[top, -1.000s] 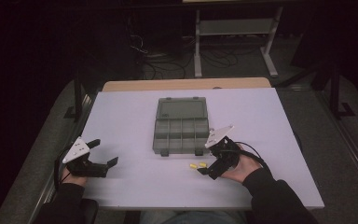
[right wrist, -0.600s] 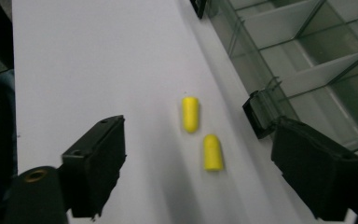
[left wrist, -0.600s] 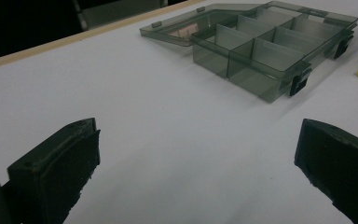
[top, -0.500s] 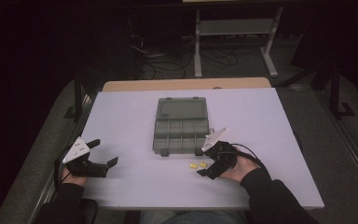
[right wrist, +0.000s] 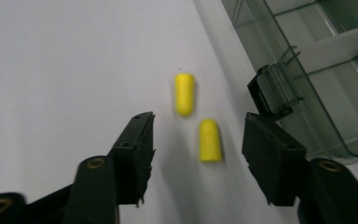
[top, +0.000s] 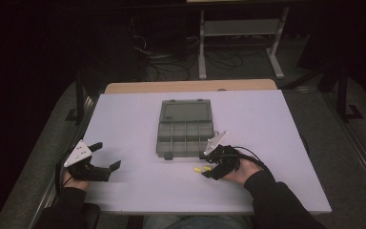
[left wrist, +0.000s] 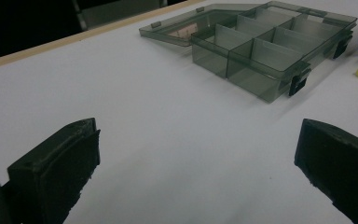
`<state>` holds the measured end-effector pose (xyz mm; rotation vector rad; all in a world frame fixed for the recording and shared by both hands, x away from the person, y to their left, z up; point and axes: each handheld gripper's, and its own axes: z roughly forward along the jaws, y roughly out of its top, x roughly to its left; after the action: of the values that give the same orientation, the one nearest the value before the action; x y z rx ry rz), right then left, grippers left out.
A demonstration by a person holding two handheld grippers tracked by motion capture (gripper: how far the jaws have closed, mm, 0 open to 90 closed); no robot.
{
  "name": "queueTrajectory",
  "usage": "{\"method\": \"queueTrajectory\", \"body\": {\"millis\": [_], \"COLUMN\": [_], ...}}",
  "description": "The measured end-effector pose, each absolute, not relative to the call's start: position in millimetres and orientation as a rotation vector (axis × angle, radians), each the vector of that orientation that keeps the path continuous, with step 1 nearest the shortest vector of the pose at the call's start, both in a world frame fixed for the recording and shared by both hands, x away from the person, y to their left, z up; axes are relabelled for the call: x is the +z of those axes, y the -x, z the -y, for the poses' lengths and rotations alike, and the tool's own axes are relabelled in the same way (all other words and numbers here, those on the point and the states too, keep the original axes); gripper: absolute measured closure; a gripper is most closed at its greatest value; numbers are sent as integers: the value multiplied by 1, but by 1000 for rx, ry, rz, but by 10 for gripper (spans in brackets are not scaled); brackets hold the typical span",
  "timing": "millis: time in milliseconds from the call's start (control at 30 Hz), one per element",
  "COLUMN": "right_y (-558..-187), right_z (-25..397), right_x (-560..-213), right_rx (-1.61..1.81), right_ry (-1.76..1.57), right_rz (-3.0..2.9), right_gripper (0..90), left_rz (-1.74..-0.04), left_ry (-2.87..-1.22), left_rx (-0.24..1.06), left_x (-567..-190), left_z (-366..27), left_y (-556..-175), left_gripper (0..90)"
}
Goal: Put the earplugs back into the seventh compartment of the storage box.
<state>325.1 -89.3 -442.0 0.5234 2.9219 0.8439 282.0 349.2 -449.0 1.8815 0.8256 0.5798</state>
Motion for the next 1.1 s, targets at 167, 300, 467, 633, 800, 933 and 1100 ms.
{"method": "queueTrajectory", "body": {"millis": [167,300,467,633,800,933,1100], "right_y": [-329,-331,-330,-330,-330,-330,-332], "right_z": [89,88,89,89,90,93,94], "right_x": [-446,-447,-446,-446,-442,-435,-424], "right_rx": [823,819,815,808,823,862,896], "right_ry": [-538,-553,-547,-552,-560,-565,-561], "right_rz": [-2939,-2944,-2940,-2938,-2935,-2919,-2899], "right_gripper": [559,636,759,792,799,803,807], "left_rz": [-826,-826,-826,-826,-825,-825,-826], "left_ry": [-1881,-1881,-1882,-1882,-1882,-1882,-1882], "left_rx": [579,579,578,579,579,579,580], "left_x": [-449,-449,-449,-449,-449,-449,-449], "left_z": [-349,-349,-349,-349,-349,-349,-349], "left_y": [-282,-282,-282,-282,-282,-282,-282], "left_gripper": [0,0,0,0,0,0,0]}}
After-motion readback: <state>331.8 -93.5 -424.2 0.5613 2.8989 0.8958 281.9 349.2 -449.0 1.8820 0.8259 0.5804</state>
